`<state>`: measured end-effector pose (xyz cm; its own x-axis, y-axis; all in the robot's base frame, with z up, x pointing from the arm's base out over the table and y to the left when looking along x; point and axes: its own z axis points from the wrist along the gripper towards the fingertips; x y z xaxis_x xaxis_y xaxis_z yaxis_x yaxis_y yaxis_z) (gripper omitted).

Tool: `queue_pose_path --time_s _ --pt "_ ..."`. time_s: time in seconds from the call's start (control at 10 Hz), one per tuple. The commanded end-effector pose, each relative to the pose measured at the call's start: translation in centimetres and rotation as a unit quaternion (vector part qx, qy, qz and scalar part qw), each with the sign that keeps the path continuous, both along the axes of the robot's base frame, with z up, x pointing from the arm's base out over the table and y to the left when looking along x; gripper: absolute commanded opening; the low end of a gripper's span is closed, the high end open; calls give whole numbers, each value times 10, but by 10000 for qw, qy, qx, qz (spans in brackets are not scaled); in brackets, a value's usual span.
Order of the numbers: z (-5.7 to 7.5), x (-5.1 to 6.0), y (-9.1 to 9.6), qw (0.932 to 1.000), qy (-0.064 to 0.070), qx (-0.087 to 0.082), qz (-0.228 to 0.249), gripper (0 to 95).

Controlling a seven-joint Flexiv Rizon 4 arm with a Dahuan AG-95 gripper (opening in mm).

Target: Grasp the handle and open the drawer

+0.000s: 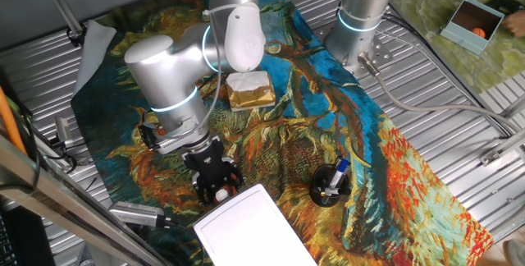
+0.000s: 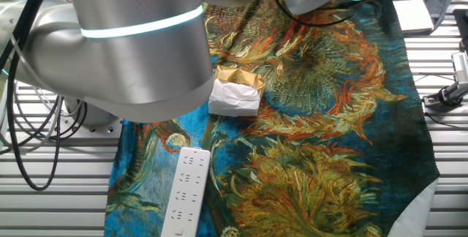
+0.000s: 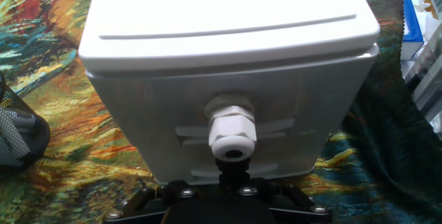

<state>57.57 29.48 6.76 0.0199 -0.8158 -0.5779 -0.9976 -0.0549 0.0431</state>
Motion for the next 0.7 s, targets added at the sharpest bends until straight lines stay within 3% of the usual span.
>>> queue_pose_path --time_s 0.1,0.7 --pt "0 0 0 10000 -6 7 -3 570" --pt "2 -1 2 10000 -2 -2 3 570"
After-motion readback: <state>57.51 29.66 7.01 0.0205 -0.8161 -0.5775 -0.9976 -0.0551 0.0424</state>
